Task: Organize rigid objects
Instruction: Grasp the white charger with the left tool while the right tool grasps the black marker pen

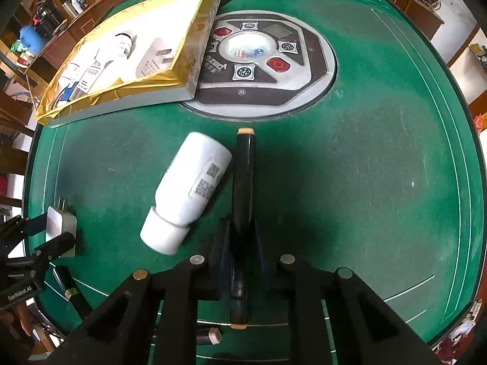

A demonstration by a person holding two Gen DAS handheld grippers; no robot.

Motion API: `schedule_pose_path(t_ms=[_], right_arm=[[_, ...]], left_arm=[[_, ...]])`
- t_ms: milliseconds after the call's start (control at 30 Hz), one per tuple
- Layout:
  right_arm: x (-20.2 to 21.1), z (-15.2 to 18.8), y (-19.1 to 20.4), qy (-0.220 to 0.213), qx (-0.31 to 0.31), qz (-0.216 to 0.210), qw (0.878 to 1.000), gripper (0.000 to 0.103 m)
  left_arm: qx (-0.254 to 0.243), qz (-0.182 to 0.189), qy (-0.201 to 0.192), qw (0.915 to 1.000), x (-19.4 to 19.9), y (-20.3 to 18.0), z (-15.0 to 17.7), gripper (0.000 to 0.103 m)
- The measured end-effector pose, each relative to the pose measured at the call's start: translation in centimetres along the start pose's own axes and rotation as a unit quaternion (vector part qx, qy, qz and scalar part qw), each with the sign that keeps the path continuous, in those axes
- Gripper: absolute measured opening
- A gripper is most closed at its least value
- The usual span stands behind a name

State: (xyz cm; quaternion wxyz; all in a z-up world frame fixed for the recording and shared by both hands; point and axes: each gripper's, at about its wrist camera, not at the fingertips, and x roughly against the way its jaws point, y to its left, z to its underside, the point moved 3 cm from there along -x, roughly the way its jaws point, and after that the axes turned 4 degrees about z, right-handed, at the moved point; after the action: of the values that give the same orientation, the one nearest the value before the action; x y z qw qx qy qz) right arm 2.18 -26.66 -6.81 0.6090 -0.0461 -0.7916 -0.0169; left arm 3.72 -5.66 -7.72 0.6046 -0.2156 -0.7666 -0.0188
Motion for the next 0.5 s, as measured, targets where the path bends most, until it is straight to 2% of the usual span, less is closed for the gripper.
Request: schedule_pose_path(t_ms=[67,233,500], right_arm=[[-0.1,-0.4,0.1,-0.001,0.006,0.002,1.0,0.015],[0.3,-0.1,0.5,-0.01,0.006,-0.004,1.0,0.014],[1.3,0.8,-1.2,-0.018,-0.014,-0.024,0.999,0.014]], left_arm=[[-0.002,-0.012,-0.002,0.9999,0.0,0.0,0.0,0.051],[0.019,0.011,-0.017,0.9996,0.4,1.0,0.2,0.05],[0.039,0.028,-0.018,0.9987,0.9,1.9,0.5,0.05]])
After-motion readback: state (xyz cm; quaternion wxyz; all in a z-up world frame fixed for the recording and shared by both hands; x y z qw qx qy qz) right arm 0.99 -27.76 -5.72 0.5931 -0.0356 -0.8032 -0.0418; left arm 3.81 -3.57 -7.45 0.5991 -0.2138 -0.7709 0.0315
